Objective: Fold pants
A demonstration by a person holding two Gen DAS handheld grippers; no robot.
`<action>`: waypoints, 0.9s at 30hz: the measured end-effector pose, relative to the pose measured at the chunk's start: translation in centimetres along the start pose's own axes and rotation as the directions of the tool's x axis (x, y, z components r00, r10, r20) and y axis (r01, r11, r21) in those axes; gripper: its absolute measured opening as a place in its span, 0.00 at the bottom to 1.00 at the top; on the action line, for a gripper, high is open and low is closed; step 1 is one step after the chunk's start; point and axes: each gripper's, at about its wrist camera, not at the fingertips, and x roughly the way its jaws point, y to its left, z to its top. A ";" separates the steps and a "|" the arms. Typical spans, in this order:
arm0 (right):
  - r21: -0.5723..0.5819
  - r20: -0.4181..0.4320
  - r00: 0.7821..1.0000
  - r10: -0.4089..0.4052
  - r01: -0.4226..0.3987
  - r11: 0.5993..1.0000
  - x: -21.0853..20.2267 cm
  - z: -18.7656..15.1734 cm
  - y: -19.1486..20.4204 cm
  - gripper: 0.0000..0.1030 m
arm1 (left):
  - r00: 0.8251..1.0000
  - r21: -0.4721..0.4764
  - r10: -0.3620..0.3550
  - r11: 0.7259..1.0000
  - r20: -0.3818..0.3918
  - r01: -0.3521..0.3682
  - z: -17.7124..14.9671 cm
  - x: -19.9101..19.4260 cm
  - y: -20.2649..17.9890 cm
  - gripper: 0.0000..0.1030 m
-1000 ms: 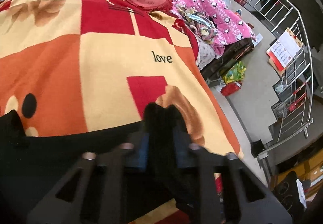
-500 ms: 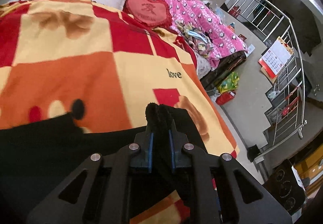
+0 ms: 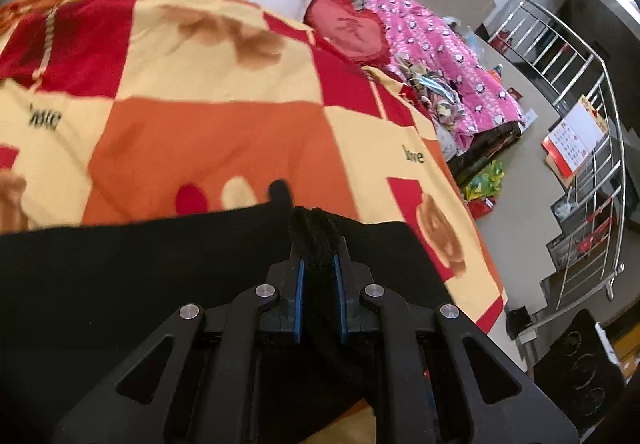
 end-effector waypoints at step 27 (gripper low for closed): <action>0.075 -0.015 0.995 0.103 -0.102 0.992 -2.0 -1.1 -2.3 0.11 | 0.981 0.115 0.084 0.988 0.178 -0.105 -0.7 -3.7 -2.1 0.18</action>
